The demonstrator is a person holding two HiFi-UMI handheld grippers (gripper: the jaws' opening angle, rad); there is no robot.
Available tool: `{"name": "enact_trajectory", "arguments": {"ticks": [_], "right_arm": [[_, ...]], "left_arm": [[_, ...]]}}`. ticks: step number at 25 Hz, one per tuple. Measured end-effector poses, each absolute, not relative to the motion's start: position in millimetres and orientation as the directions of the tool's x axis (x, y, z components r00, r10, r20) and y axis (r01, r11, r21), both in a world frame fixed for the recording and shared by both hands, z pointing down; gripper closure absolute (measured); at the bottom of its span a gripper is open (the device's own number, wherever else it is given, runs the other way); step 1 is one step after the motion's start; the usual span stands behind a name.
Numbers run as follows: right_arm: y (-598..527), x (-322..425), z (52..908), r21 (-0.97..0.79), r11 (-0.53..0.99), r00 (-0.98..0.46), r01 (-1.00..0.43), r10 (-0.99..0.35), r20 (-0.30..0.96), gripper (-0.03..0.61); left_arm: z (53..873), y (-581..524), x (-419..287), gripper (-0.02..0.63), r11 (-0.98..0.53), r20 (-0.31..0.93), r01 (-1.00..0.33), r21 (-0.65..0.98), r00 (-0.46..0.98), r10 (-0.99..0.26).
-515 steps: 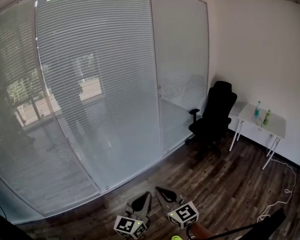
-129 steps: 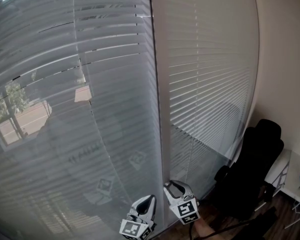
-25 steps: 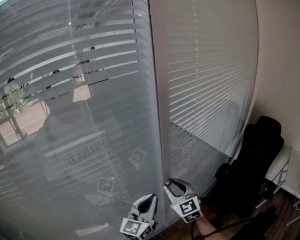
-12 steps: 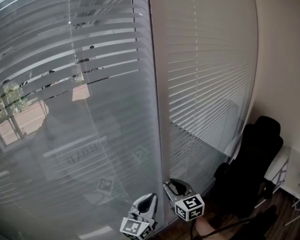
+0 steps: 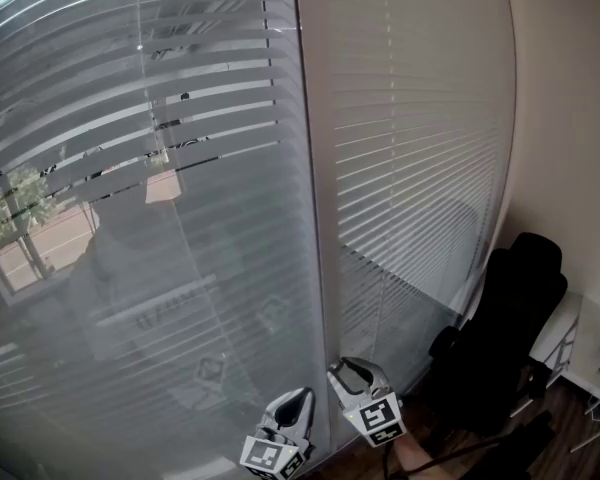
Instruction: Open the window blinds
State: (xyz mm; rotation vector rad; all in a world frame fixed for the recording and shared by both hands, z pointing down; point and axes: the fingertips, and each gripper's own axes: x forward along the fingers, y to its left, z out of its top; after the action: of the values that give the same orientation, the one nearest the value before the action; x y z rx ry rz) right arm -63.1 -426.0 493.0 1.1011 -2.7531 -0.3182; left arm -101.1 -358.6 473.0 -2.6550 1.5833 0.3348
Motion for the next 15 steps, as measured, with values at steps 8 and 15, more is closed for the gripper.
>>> {"name": "enact_trajectory", "arguments": {"ticks": [8,15], "right_arm": [[-426,-71,500,0.576,0.613,-0.680,-0.540,-0.722,0.131,0.443],[-428,-69,500,0.422,0.664,-0.698,-0.618,-0.710,0.095,0.445]], "left_arm": [[473,-358,-100,0.621,-0.483,-0.204,-0.872,0.086,0.459,-0.865],[473,-359,-101,0.621,-0.482,-0.205,-0.872,0.090,0.457,-0.865]]}}
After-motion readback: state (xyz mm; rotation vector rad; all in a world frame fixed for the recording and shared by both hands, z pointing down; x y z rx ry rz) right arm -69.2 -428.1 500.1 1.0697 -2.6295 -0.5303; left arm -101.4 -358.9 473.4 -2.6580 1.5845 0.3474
